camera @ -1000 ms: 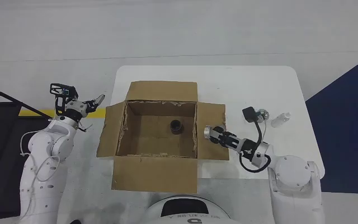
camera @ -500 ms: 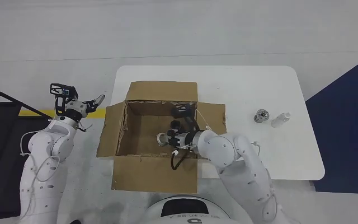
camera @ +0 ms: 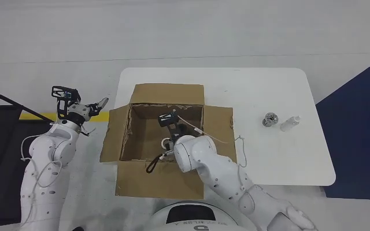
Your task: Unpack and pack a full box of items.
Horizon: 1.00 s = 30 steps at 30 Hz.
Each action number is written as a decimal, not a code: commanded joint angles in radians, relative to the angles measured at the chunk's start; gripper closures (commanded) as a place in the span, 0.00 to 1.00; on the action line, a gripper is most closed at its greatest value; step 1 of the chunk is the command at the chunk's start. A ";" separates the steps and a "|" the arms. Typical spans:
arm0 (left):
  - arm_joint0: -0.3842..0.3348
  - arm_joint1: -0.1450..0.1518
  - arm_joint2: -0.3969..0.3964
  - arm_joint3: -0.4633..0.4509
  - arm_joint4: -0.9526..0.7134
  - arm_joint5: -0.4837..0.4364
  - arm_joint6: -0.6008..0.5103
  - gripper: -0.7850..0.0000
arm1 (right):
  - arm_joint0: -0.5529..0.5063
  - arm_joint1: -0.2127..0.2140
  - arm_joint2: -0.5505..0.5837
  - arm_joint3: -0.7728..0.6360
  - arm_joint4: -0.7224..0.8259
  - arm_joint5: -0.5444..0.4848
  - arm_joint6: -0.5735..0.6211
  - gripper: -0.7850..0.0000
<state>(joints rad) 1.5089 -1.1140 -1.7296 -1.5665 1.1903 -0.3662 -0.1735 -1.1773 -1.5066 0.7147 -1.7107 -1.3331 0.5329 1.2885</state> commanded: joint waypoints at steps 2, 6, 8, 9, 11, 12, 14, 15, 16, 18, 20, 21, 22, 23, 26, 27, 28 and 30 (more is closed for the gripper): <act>0.000 0.000 0.000 0.000 0.000 0.000 0.000 0.00 | 0.002 -0.008 0.007 0.023 -0.011 -0.009 0.008 1.00; 0.000 0.000 0.000 0.000 0.000 0.000 0.000 0.00 | -0.002 -0.018 0.023 0.045 -0.046 -0.016 0.015 0.95; 0.000 0.000 0.000 0.000 0.000 0.000 0.000 0.00 | -0.008 -0.024 0.034 0.050 -0.064 -0.018 0.017 0.83; 0.000 0.000 0.000 0.000 0.000 0.000 0.000 0.00 | -0.011 -0.027 0.039 0.050 -0.072 -0.020 0.018 0.78; 0.000 0.000 0.000 0.000 0.000 0.000 0.000 0.00 | -0.019 -0.032 0.052 0.047 -0.087 -0.024 0.023 0.75; 0.000 0.000 0.000 0.000 0.000 0.000 0.000 0.00 | -0.024 -0.035 0.060 0.043 -0.093 -0.024 0.023 0.72; 0.000 0.000 0.000 0.000 0.000 0.000 0.000 0.00 | -0.035 -0.040 0.075 0.032 -0.105 -0.029 0.028 0.72; 0.000 0.000 0.000 0.000 0.000 0.000 0.000 0.00 | -0.041 -0.043 0.083 0.022 -0.113 -0.030 0.029 0.72; 0.000 0.000 0.000 0.000 0.000 0.000 0.000 0.00 | -0.049 -0.045 0.090 0.003 -0.120 -0.032 0.031 0.73; 0.000 0.000 0.000 0.000 0.000 0.000 0.000 0.00 | -0.075 -0.045 0.116 -0.064 -0.139 -0.033 0.031 0.73; 0.000 0.000 0.000 0.000 0.000 0.000 0.000 0.00 | -0.122 -0.042 0.156 -0.170 -0.138 -0.030 0.029 0.73; 0.000 0.000 0.000 0.000 0.000 0.000 0.000 0.00 | -0.149 -0.039 0.182 -0.236 -0.134 -0.031 0.030 0.73; 0.000 0.000 0.000 0.000 0.000 0.000 0.000 0.00 | -0.181 -0.034 0.209 -0.302 -0.129 -0.034 0.033 0.71; 0.000 0.000 0.000 0.000 0.000 0.000 0.000 0.00 | -0.213 -0.030 0.242 -0.380 -0.123 -0.030 0.029 0.69; 0.000 0.000 0.000 0.000 0.000 0.000 0.000 0.00 | -0.317 -0.015 0.343 -0.550 -0.111 -0.030 -0.006 0.66; 0.000 0.000 0.000 0.000 0.000 0.000 0.000 0.00 | -0.352 -0.011 0.378 -0.593 -0.103 -0.025 -0.028 0.65; 0.000 0.000 0.000 0.000 0.000 0.000 0.000 0.00 | -0.384 -0.008 0.420 -0.628 -0.100 -0.007 -0.056 0.64; 0.000 0.000 0.000 0.000 0.000 0.000 0.000 0.00 | -0.425 -0.006 0.491 -0.639 -0.060 0.015 -0.117 0.63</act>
<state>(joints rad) 1.5089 -1.1140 -1.7296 -1.5665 1.1903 -0.3662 -0.1735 -1.5794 -1.5133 1.1573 -2.3481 -1.4198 0.5323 1.2113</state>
